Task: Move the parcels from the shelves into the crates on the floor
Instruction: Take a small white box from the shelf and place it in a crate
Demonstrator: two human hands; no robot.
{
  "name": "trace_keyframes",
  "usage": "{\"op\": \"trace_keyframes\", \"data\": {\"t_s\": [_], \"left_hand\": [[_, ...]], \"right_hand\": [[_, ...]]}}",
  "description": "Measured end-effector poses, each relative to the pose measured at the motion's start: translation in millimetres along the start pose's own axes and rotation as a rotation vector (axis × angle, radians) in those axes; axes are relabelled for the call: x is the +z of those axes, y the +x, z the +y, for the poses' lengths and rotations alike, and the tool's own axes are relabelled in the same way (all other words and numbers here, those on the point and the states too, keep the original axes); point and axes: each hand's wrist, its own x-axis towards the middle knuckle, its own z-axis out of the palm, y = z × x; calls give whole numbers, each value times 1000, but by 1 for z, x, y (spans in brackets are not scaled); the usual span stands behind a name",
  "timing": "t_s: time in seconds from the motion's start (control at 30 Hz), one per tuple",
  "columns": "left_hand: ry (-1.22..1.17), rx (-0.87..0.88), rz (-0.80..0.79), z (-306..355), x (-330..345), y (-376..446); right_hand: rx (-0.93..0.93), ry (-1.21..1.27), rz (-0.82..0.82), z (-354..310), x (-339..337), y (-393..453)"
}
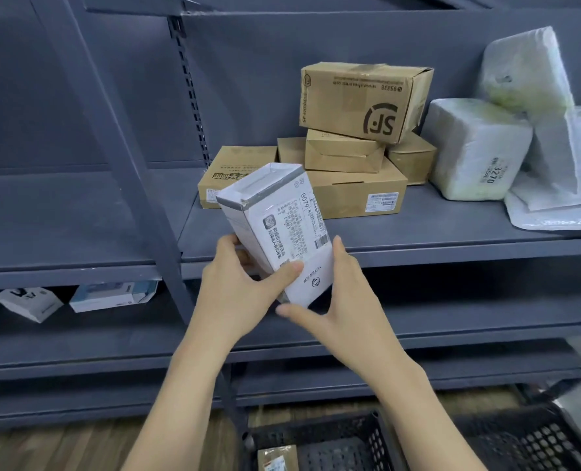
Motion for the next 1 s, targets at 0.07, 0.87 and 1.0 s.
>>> {"op": "trace_keyframes", "data": {"t_s": [0.07,0.87,1.0], "left_hand": [[-16,16,-26,0,4,-1],[403,474,-194,-12,-26,-9],[381,559,-30,-9,-28,-16]], "right_hand": [[-16,11,78,3,-3,3],[-334,-410,183,19,-37,0],[-372,-382,217,18,-42,-1]]}}
